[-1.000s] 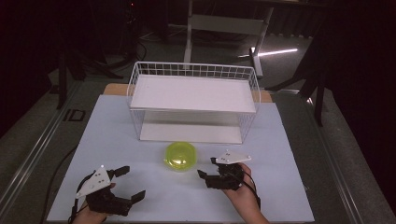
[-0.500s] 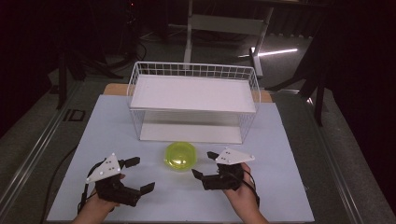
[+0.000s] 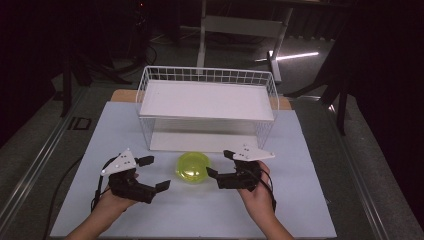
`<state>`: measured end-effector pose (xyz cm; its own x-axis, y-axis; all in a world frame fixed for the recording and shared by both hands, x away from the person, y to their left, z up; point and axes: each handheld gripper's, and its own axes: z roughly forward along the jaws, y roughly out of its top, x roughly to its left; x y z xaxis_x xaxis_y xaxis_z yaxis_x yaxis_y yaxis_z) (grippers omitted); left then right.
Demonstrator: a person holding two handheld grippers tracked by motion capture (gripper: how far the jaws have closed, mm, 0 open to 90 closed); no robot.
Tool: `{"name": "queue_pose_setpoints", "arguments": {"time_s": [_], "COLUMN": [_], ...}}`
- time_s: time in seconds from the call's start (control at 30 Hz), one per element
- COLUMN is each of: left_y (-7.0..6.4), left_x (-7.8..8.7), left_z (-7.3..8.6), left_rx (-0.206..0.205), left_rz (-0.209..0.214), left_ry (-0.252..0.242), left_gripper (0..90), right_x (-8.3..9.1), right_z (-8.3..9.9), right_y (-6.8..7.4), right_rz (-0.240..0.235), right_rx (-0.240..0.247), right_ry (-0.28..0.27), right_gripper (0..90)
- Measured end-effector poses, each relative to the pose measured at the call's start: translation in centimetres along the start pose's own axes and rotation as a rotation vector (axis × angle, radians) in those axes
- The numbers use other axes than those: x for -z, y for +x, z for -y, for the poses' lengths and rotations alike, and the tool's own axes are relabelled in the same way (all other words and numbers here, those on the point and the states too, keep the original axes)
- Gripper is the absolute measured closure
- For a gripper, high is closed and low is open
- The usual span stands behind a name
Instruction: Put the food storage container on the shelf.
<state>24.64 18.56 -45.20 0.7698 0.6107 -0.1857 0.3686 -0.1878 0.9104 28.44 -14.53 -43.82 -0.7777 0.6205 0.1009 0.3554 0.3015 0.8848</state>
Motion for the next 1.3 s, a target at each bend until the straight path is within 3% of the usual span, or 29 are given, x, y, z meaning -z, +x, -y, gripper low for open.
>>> {"name": "queue_pose_setpoints", "arguments": {"time_s": [0.1, 0.23, 0.27, 0.37, 0.5, 0.63, 0.73, 0.83, 0.93, 0.97, 1.13, 1.2, 1.3], "left_y": [0.4, 0.9, 1.2, 1.8, 2.9, 3.4, 3.7, 3.9, 4.0, 4.0, 4.0, 4.0, 4.0], "left_x": [-0.8, -1.7, -2.0, -2.5, -3.1, -3.9, -4.9, -5.8, -6.5, -6.7, -7.3, -7.5, -7.7], "left_z": [0.0, 0.2, 0.4, 0.5, 0.5, 0.4, 0.4, 0.6, 0.8, 0.9, 1.3, 1.4, 1.7], "left_rx": [0.007, 0.018, 0.029, 0.049, 0.075, 0.11, 0.156, 0.209, 0.254, 0.261, 0.293, 0.293, 0.307], "left_rz": [-0.005, -0.015, -0.025, -0.037, -0.07, -0.078, -0.078, -0.096, -0.102, -0.098, -0.117, -0.133, -0.122], "left_ry": [0.011, 0.026, 0.033, 0.039, 0.047, 0.055, 0.084, 0.108, 0.131, 0.147, 0.189, 0.209, 0.212], "left_gripper": [0.5, 0.5, 0.5, 0.5, 3.1, 5.0, 7.1, 15.1, 15.6, 20.0, 23.8, 31.4, 40.2], "right_x": [-0.2, -0.6, -0.7, -1.2, -2.2, -2.9, -3.3, -3.9, -4.5, -5.1, -5.8, -6.1, -6.2], "right_z": [-0.1, 0.1, 0.2, 0.7, 1.2, 1.6, 1.9, 2.0, 2.2, 2.4, 2.7, 2.9, 3.1], "right_y": [-0.6, -1.2, -1.5, -2.3, -2.8, -3.0, -2.9, -2.8, -2.6, -2.5, -2.4, -2.3, -2.1], "right_rz": [0.018, 0.032, 0.05, 0.041, 0.071, 0.065, 0.073, 0.065, 0.068, 0.071, 0.071, 0.076, 0.08], "right_rx": [0.004, -0.03, -0.048, -0.121, -0.162, -0.191, -0.21, -0.236, -0.243, -0.241, -0.255, -0.24, -0.225], "right_ry": [-0.013, -0.01, 0.006, 0.009, 0.042, 0.054, 0.05, 0.069, 0.089, 0.1, 0.126, 0.134, 0.143], "right_gripper": [14.1, 14.1, 14.2, 14.4, 13.9, 14.4, 21.3, 30.7, 34.5, 36.1, 39.8, 40.8, 42.2]}}
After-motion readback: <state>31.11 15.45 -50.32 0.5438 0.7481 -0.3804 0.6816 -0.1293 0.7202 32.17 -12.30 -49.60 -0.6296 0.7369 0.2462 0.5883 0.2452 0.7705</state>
